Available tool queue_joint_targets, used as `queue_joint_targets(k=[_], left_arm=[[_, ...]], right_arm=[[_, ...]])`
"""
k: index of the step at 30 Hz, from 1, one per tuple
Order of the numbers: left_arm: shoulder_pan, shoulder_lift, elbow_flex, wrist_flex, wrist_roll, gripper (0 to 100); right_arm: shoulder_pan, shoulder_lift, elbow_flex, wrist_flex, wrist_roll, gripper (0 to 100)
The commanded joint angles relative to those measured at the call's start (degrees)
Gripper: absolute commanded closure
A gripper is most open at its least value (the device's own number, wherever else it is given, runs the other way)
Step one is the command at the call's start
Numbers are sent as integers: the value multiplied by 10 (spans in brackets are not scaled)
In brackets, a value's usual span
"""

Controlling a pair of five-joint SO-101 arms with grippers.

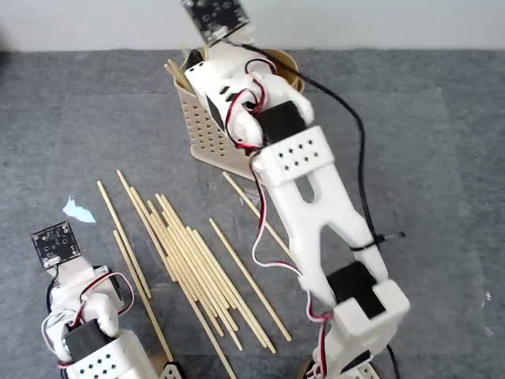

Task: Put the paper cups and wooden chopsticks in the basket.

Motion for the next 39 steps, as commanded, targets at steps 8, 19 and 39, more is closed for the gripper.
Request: queue_joint_targets(k=[8,19,39], left_arm=[[-4,-2,-7,-3,-4,922],[-4,-2,-7,-3,-4,922],[-4,-2,-7,-3,-4,922]], right_arm=[[-15,-87,-40,348,-24,851],[-75,-85,58,500,-25,847],[-27,-84,538,80,18,707]])
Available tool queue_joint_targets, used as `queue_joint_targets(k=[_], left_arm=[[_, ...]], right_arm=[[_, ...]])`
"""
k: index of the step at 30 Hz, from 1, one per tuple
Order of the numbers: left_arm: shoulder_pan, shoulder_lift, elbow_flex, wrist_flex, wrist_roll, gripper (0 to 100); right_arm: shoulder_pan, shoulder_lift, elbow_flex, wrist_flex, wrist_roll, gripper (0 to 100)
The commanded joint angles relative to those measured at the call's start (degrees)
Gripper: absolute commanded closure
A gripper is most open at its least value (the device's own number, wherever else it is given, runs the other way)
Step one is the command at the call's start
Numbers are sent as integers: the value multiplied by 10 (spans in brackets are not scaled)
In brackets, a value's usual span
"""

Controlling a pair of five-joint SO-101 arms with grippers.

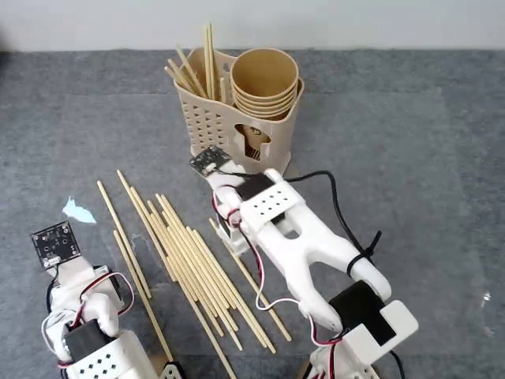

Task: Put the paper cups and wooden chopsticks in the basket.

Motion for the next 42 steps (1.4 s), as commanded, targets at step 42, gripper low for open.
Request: queue_joint_targets(k=[42], left_arm=[[-4,-2,-7,-3,-4,922]], right_arm=[[-65,-23,-8,116,1,983]])
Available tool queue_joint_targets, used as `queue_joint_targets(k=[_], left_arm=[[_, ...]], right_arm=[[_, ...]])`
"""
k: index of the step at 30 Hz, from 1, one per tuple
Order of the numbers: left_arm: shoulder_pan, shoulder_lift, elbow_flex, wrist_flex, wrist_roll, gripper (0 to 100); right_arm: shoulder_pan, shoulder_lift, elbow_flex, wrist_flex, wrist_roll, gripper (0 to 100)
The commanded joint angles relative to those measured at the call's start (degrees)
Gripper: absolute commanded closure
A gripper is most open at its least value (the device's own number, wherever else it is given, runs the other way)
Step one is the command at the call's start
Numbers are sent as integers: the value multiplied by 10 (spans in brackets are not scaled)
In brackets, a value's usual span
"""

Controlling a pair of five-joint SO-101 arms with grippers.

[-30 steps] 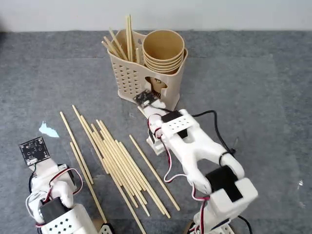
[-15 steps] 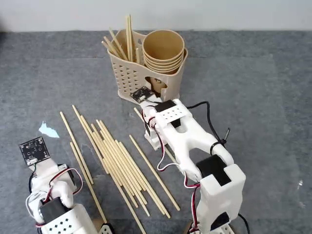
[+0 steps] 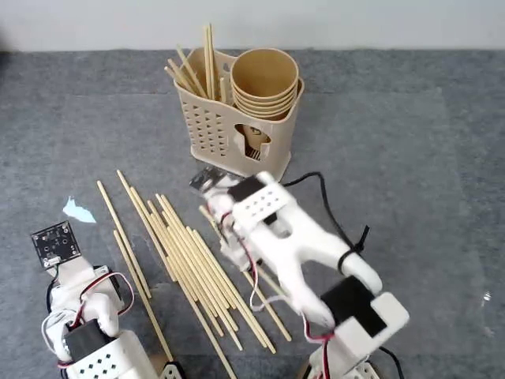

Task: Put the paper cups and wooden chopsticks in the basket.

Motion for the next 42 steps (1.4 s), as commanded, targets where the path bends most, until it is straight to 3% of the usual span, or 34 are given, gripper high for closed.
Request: queue_joint_targets(k=[1,5,10,19,30,38,42], left_arm=[[-4,-2,-7,-3,-4,922],[-4,-2,-7,-3,-4,922],[-4,-2,-7,-3,-4,922],[-4,-2,-7,-3,-4,922],[-4,-2,-7,-3,-4,922],[-4,-2,-7,-3,-4,922],[-4,-2,-7,-3,-4,922]], right_arm=[[-31,-51,25,-25,-20,983],[-30,-51,41,-64,-21,980],[-27,-50,43,-70,-22,894],[-29,15,33,-103,-23,897],[-38,37,-63,4,-76,893],[-99,44,-69,5,-134,755],[-104,46,-68,-21,-134,768]])
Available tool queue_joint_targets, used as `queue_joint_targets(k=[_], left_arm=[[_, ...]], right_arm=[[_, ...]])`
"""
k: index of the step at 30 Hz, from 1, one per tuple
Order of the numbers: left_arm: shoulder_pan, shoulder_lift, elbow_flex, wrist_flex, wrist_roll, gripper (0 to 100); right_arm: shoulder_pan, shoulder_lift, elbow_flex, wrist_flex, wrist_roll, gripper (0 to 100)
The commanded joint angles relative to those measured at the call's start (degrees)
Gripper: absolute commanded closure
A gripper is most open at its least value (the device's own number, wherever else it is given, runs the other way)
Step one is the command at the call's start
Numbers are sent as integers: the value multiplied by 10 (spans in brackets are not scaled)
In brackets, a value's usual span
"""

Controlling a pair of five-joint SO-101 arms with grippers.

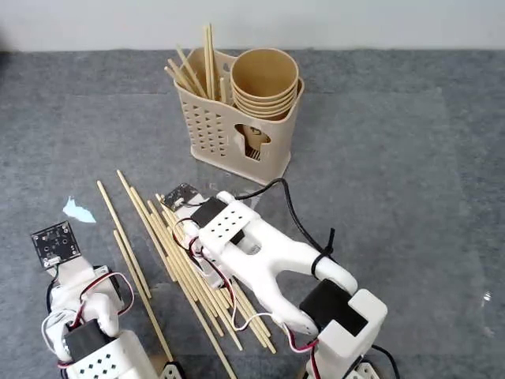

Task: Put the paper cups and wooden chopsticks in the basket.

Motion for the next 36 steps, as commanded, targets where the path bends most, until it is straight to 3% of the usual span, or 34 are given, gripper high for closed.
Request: queue_joint_targets(k=[1,11,18,36], left_arm=[[-4,-2,-7,-3,-4,922],[-4,-2,-7,-3,-4,922],[-4,-2,-7,-3,-4,922],[-4,-2,-7,-3,-4,922]], right_arm=[[-5,2,-26,-26,-5,772],[18,123,-31,-63,-2,783],[37,123,-28,-63,26,950],[36,121,-47,-44,32,991]])
